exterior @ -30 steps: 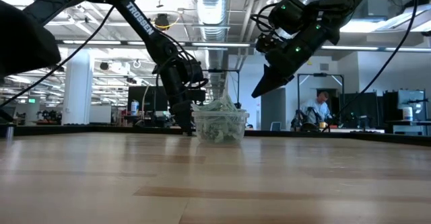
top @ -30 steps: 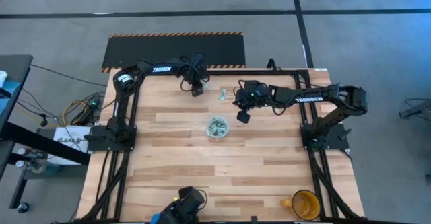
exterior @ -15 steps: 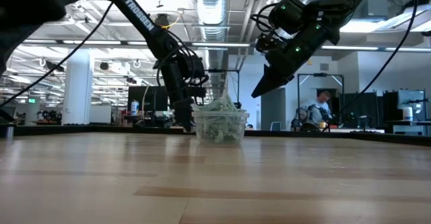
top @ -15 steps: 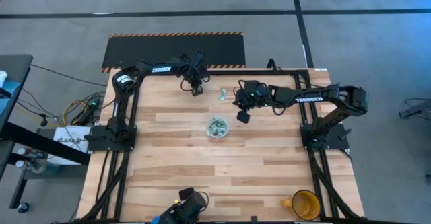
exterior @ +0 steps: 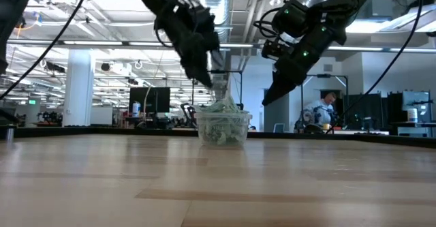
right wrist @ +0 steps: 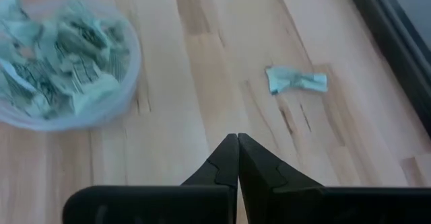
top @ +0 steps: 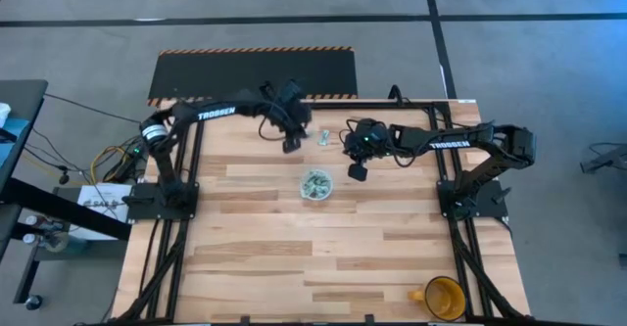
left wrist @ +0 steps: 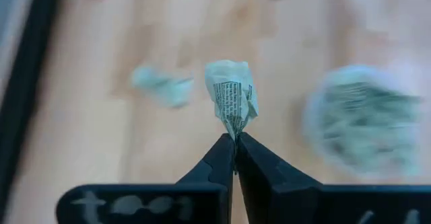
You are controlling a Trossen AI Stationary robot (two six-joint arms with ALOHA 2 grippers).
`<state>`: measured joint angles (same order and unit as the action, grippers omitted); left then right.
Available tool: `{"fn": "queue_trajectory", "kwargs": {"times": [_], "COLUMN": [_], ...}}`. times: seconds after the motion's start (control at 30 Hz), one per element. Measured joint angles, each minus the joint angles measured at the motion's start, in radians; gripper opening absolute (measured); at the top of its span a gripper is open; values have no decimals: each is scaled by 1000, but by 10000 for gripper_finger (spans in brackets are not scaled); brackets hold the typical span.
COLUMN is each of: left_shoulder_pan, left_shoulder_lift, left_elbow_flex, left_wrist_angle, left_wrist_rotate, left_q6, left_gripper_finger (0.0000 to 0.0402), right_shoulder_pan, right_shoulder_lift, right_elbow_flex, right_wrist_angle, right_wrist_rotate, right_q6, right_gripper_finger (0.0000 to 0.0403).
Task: Pick and place Stevia / Truvia into bins
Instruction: Put the green stevia packet into the transparent container
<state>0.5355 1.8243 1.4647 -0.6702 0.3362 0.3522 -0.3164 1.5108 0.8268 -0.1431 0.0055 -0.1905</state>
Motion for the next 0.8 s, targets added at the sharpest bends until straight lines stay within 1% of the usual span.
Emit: {"fn": "queue_trajectory", "kwargs": {"times": [0.13, 0.3, 0.37, 0.57, 0.8], "left_shoulder_pan": [-120, -260, -299, -370, -396], "left_shoulder_lift": [-7, -6, -6, -6, -6], "left_elbow_flex": [-1, -59, -63, -63, -63], "left_wrist_angle": [-16, -2, 2, 23, 24], "left_wrist_rotate": [4, -117, -142, -151, -179], "left_q6": [-28, -39, -52, -97, -145], "left_gripper_finger": [0, 0, 0, 0, 0], "right_shoulder_pan": [0, 0, 0, -14, -39], "right_shoulder_lift": [0, 0, 0, -1, -1], "right_elbow_flex": [0, 0, -2, -68, -105], "right_wrist_angle": [-20, -43, -42, 30, 71], "right_wrist_rotate": [0, 1, 2, 0, -1], "right_q6": [4, 4, 6, -1, 7], "right_gripper_finger": [0, 0, 0, 0, 0]}}
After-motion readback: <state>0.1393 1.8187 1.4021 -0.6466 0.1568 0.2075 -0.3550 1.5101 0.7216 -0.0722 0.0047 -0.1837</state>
